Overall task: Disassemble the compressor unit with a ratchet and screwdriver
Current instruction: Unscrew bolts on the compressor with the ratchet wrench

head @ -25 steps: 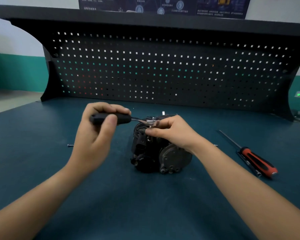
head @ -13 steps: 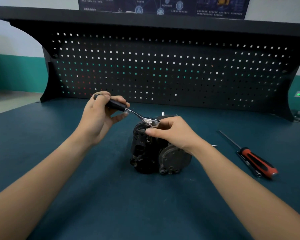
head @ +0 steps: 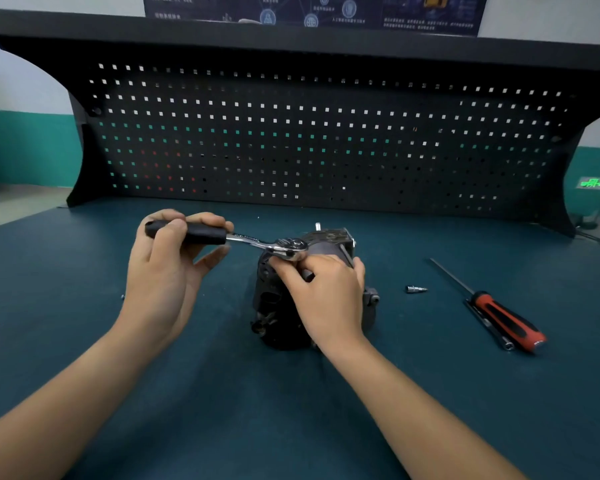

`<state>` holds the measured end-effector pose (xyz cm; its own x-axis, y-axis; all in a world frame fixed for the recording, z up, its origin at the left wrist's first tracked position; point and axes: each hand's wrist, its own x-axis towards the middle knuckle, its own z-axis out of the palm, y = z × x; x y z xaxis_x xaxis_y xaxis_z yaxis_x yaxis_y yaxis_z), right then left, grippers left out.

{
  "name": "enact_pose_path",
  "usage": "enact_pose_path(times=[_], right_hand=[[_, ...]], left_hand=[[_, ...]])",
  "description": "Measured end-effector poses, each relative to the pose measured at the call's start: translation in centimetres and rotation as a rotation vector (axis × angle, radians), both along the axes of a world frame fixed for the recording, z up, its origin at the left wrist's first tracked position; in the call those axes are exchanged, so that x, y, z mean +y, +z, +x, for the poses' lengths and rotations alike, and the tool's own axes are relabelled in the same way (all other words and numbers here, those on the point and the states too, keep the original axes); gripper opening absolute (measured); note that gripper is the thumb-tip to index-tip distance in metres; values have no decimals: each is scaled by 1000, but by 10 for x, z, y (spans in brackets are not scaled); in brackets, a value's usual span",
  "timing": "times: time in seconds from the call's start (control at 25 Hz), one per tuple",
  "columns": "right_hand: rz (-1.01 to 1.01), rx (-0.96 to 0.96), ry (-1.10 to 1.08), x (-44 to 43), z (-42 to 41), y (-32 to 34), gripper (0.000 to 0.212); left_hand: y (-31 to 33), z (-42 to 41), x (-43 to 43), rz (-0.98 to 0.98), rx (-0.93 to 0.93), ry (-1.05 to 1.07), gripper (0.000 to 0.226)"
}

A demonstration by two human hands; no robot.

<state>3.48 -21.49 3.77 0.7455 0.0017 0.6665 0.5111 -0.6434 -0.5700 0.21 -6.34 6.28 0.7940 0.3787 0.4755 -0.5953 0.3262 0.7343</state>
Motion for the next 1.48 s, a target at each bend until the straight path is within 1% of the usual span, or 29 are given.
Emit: enact_pose_path(times=[0.12, 0.24, 0.28, 0.36, 0.48, 0.56, 0.6, 0.68, 0.72, 0.8, 0.88, 0.96, 1.04, 1.08, 1.16, 1.24, 1.32, 1.4, 1.48], right_hand=[[76, 29, 68, 1, 1, -2, 40], [129, 77, 93, 1, -1, 0, 42], [136, 97, 94, 0, -2, 1, 43], [151, 136, 90, 0, -3, 2, 44], [167, 164, 67, 3, -5, 1, 45], [173, 178, 71, 4, -4, 0, 44], [171, 180, 84, 5, -4, 0, 43], [164, 158, 115, 4, -3, 0, 39], [159, 133, 124, 4, -3, -1, 37], [148, 83, 133, 3, -4, -1, 33], [133, 47, 132, 2, -5, -1, 32], [113, 17, 111, 1, -5, -2, 34], [95, 8, 87, 1, -4, -3, 38], [88, 7, 74, 2, -4, -4, 39], [79, 7, 59, 5, -4, -5, 41], [60, 32, 55, 3, -4, -5, 41], [19, 75, 71, 0, -5, -3, 39], [-1, 111, 99, 2, -6, -2, 37], [38, 85, 90, 5, -6, -4, 37]], left_hand=[[0, -8, -4, 52, -36, 30, 23], [-8, -24, -17, 190, -135, 139, 8], [-12, -30, -21, 236, -174, 171, 6], [-20, -39, -29, 324, -245, 209, 9], [-26, -45, -28, 368, -258, 190, 10], [-25, -40, -18, 297, -215, 130, 4], [-24, -33, -9, 218, -166, 74, 4], [-19, -13, 10, 43, 5, -70, 11], [-15, 0, 18, -10, 107, -144, 14], [-2, 25, 24, -26, 266, -249, 19], [8, 42, 18, -30, 295, -273, 21], [7, 41, 11, -63, 218, -239, 19], [-2, 23, 9, -82, 86, -163, 12], [-8, 11, 10, -59, 26, -119, 9], [-19, -16, 5, 59, -48, -15, 6], [-30, -41, -10, 219, -108, 133, 27], [-40, -57, -26, 326, -166, 200, 35], [-47, -62, -32, 313, -174, 188, 35], [-46, -58, -23, 254, -169, 162, 36]])
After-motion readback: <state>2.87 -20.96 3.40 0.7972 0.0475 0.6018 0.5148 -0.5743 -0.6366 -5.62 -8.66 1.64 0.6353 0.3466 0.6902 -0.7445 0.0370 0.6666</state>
